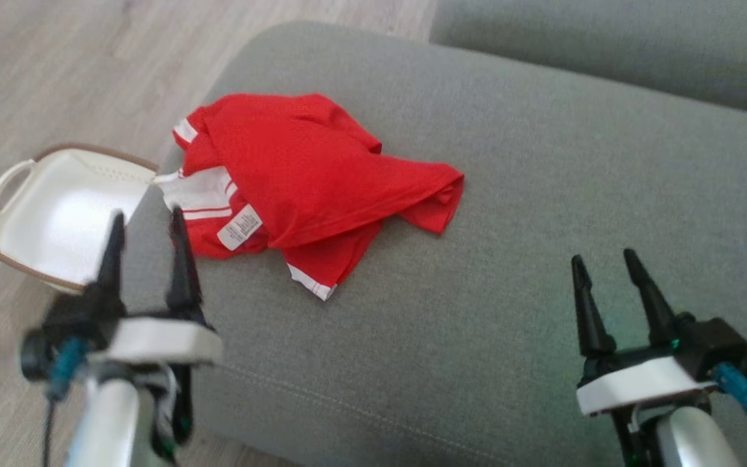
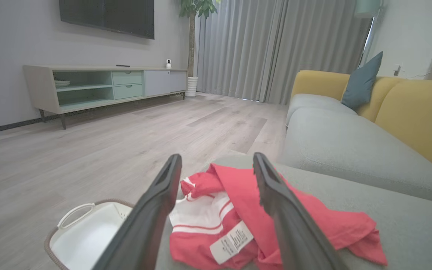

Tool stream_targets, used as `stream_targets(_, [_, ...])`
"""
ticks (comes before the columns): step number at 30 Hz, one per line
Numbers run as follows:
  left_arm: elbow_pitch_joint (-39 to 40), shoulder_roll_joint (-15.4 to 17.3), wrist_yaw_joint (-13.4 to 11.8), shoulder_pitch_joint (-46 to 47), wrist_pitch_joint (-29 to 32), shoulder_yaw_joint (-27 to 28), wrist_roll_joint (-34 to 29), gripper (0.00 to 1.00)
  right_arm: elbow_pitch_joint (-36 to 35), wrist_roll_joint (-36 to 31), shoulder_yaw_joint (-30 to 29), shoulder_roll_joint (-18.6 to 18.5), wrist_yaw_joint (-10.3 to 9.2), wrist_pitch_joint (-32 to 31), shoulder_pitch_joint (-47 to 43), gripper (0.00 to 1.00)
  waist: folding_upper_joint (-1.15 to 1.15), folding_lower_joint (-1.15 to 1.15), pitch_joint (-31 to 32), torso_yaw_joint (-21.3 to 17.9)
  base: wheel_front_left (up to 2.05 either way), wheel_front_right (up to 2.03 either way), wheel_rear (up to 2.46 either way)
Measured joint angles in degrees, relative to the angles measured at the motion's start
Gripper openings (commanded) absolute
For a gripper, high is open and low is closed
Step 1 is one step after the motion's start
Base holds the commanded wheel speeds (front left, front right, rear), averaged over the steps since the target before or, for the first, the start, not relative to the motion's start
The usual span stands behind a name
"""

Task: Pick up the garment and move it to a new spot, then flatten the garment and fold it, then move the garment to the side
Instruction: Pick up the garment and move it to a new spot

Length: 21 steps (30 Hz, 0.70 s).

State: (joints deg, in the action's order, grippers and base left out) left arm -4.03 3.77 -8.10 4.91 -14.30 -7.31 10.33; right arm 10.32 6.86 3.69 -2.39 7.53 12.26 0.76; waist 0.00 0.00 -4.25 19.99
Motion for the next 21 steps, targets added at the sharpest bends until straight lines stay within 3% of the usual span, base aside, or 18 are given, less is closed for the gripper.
stream_targets(5, [-6.0,3.1,4.8,8.8,-0.2,2.2,1.7,1.00,-3.7,-2.3,-2.8,0.0,0.00,-1.8,1.7,1.00,0.00,0.00,-4.0,-1.2,0.00,0.00,0.00])
stream_targets(11, [-17.0,7.7,11.2,21.8,5.7,2.6,5.1,1.00,-8.2,-4.5,-4.8,-0.1,0.00,-4.1,4.0,1.00,0.00,0.00,-9.3,-2.9,0.00,0.00,0.00])
stream_targets(15, [-24.9,9.4,13.7,30.0,11.1,2.4,7.4,1.00,-10.7,-5.3,-5.6,-0.1,0.00,-5.2,4.8,1.00,0.00,0.00,-12.5,-4.2,0.00,0.00,0.00])
stream_targets(21, [-37.1,11.3,14.8,39.3,19.2,1.6,10.3,1.00,-12.8,-6.0,-5.8,-0.2,0.00,-6.3,5.7,1.00,0.00,0.01,-16.4,-6.1,0.00,0.00,0.00])
